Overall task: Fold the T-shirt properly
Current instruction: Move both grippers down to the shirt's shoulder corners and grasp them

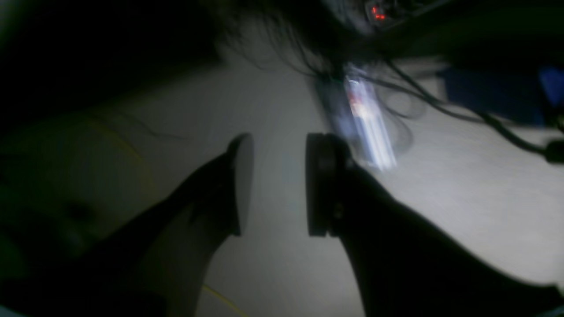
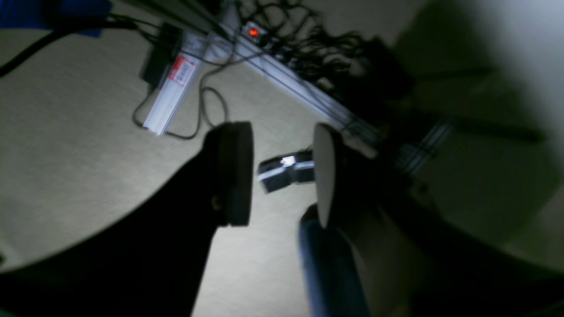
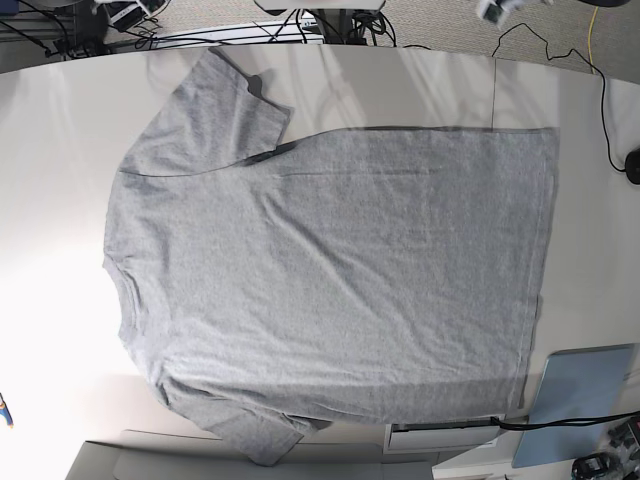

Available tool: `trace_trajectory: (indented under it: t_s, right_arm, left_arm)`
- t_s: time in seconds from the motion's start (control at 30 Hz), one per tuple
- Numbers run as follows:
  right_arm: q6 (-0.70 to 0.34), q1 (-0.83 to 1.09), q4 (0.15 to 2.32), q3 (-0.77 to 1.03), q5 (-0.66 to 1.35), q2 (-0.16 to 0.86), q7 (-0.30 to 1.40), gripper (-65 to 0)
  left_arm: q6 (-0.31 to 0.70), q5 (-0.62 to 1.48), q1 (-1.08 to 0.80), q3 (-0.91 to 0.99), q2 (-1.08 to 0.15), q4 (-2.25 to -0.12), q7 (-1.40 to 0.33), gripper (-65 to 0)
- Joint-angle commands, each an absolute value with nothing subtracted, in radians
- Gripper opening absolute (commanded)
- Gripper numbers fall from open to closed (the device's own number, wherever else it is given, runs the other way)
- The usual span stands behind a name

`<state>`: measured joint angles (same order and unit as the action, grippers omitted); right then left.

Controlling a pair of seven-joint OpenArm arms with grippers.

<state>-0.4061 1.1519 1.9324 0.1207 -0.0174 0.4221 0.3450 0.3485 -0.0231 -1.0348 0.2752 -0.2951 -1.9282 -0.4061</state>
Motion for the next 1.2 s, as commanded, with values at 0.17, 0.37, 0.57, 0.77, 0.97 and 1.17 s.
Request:
trace_trajectory:
  t_s: [0.17, 0.37, 0.57, 0.77, 0.97, 1.17]
  right_arm:
    - [-0.402, 1.166, 2.17, 0.211, -0.025, 0.432, 0.413, -41.9]
    - [-0.423, 1.166, 2.333, 0.292, -0.202, 0.432, 0.436, -41.4]
    - [-0.428, 1.161, 2.356, 0.298, -0.367, 0.432, 0.476, -34.9]
    - [-0.428, 1.161, 2.356, 0.298, -0.436, 0.432, 0.424, -34.9]
    - [-0.429, 1.15, 2.356, 0.298, -0.446, 0.432, 0.34, -34.9]
    - [-0.434, 1.115, 2.356, 0.298, -0.447, 0.432, 0.344, -34.9]
  left_arm:
    - [0.331, -0.192, -1.052, 0.278, -0.381, -2.141, -0.393, -44.3]
    - [0.333, -0.347, -0.941, 0.278, -0.435, -2.159, -0.389, -27.5]
    - [0.34, -0.352, -0.844, 0.278, -0.517, -2.127, -0.36, -21.0]
    - [0.451, -0.352, -0.741, 0.278, -0.599, -1.984, -0.226, -21.0]
    - [0.47, -0.352, -0.611, 0.278, -0.611, -1.808, -0.209, -21.1]
    - [0.525, -0.337, -0.533, 0.277, -0.638, -1.695, -0.205, -21.2]
